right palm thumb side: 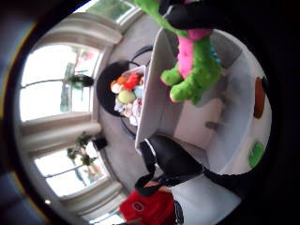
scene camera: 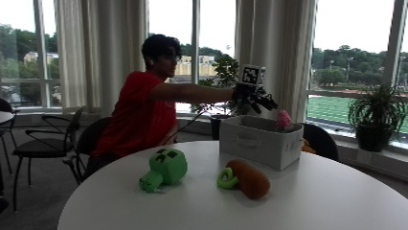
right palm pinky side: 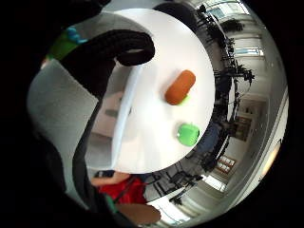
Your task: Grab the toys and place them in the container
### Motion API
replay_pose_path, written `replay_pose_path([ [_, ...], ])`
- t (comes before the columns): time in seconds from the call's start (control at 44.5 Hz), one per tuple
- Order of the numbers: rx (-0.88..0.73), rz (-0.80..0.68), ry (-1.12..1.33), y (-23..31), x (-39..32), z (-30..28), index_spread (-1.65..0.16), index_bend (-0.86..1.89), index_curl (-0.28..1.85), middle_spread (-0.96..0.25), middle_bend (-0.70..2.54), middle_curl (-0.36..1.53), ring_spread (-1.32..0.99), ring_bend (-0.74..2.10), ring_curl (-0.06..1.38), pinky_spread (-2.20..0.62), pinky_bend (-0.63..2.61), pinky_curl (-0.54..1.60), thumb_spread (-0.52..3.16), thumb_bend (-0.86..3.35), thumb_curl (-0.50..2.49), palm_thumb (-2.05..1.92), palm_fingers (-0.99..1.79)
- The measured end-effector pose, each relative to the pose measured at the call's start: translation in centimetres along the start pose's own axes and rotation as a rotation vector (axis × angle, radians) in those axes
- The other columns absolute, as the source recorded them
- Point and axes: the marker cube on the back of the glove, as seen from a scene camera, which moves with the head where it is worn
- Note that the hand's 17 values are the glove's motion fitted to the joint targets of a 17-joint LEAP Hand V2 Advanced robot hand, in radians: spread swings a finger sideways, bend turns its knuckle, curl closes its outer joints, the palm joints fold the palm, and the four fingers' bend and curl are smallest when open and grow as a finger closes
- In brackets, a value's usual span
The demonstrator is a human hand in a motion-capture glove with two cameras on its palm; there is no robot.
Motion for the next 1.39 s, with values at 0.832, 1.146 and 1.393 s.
replay_pose_path([
  [0.832,0.043,0.508,0.002,18.6,37.1,10.2,-0.44,0.06,0.41,-0.11,0.22,0.36,-0.03,0.37,0.26,0.07,1.20,0.37,1.03,-0.04,0.39,-0.02,-0.13],
  [1.146,-0.125,0.565,-0.057,20.5,39.9,15.9,-0.41,0.09,0.29,-0.09,0.12,0.32,-0.01,0.32,0.26,0.08,1.33,0.39,1.02,-0.04,0.35,-0.02,-0.15],
  [1.393,-0.259,0.543,0.027,18.5,38.4,18.8,-0.39,0.04,0.20,-0.07,0.10,0.26,-0.03,0.48,0.31,0.03,1.46,0.41,1.04,-0.01,0.35,0.03,-0.14],
])
